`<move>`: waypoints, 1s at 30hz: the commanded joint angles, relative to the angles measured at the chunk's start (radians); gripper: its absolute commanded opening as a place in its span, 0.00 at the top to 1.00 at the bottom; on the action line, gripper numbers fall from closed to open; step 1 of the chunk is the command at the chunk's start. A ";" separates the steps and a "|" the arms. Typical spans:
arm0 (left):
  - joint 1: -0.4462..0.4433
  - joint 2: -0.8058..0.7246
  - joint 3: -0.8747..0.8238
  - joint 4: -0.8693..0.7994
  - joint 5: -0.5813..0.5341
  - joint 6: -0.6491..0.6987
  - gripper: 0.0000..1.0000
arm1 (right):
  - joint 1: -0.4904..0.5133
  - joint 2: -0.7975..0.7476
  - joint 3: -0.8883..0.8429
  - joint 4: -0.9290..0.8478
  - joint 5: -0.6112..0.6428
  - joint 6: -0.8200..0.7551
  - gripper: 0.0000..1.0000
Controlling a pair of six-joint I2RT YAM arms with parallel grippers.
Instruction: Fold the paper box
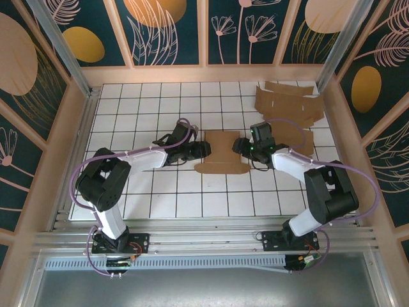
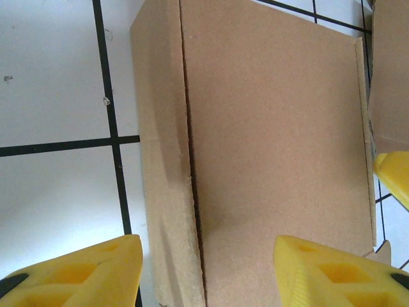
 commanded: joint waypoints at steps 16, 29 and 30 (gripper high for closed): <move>0.047 -0.053 -0.089 0.184 0.085 -0.092 0.38 | -0.204 0.118 -0.202 0.296 -0.338 0.034 0.75; 0.075 0.116 -0.154 0.626 0.369 -0.288 0.27 | -0.280 0.217 -0.187 0.317 -0.456 -0.016 0.78; 0.074 0.127 -0.154 0.640 0.369 -0.297 0.27 | -0.283 0.220 -0.185 0.314 -0.455 -0.023 0.78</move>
